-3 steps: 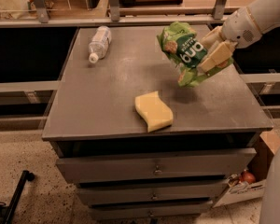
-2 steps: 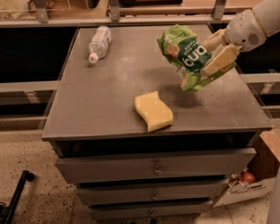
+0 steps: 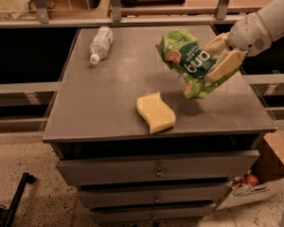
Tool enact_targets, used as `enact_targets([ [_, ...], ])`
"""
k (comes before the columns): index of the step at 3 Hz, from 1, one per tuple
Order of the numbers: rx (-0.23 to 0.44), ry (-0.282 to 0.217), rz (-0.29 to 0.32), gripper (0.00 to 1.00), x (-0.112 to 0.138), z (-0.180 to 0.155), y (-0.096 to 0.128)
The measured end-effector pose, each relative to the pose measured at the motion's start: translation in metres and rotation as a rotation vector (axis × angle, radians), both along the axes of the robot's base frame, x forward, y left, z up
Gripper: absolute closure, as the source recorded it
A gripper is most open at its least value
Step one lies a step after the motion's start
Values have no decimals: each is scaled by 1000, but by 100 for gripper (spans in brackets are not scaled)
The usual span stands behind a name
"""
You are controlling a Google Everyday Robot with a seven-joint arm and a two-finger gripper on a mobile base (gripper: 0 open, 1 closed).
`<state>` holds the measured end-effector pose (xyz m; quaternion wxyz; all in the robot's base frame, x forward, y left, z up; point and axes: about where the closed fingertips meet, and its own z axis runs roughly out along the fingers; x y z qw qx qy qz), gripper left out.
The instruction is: Move green rice chip bag near sponge
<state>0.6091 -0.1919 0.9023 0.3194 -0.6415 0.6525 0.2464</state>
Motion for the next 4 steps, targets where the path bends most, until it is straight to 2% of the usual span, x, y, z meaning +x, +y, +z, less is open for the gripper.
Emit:
enact_targets([
  [1,-16,2,14,85,-4,-1,9],
  [2,-23,0,23,62,-9,0,19],
  [4,-13,-14,10,15,0,-2,25],
])
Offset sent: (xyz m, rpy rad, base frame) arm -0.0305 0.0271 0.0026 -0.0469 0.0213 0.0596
